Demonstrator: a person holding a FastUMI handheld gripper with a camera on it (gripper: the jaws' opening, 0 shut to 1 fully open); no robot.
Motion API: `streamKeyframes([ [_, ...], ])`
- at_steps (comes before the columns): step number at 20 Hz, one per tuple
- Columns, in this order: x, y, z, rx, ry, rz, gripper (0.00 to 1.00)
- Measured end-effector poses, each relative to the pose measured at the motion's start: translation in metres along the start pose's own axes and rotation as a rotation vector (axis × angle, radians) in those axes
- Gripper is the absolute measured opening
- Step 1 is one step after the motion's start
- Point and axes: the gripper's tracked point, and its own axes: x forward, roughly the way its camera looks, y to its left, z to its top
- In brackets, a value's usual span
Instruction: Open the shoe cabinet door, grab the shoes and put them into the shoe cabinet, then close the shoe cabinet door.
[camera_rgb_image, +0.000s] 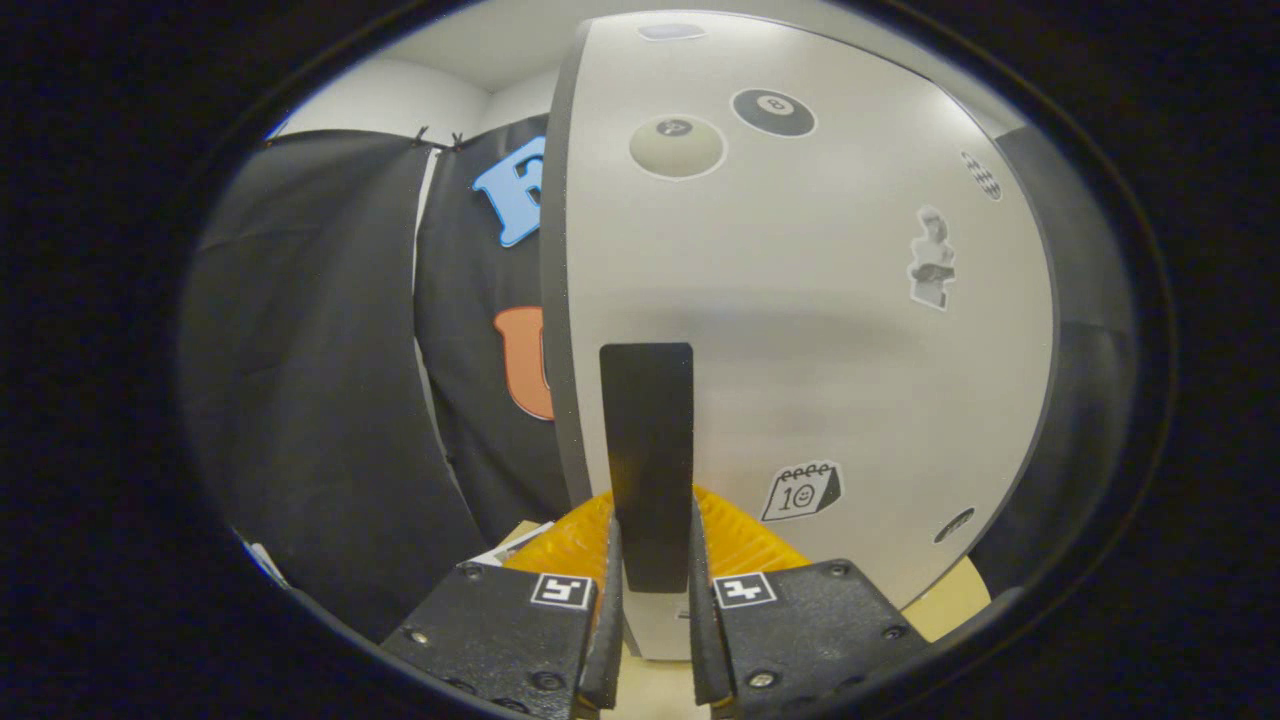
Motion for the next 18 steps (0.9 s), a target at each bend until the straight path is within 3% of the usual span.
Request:
streamKeyframes([
  [4,-0.035,0.008,-0.003,-0.014,0.004,0.056,0.3],
  [8,-0.06,-0.001,-0.005,-0.024,0.006,0.058,0.29],
  [18,-0.095,-0.03,-0.009,0.02,-0.002,-0.049,0.24],
])
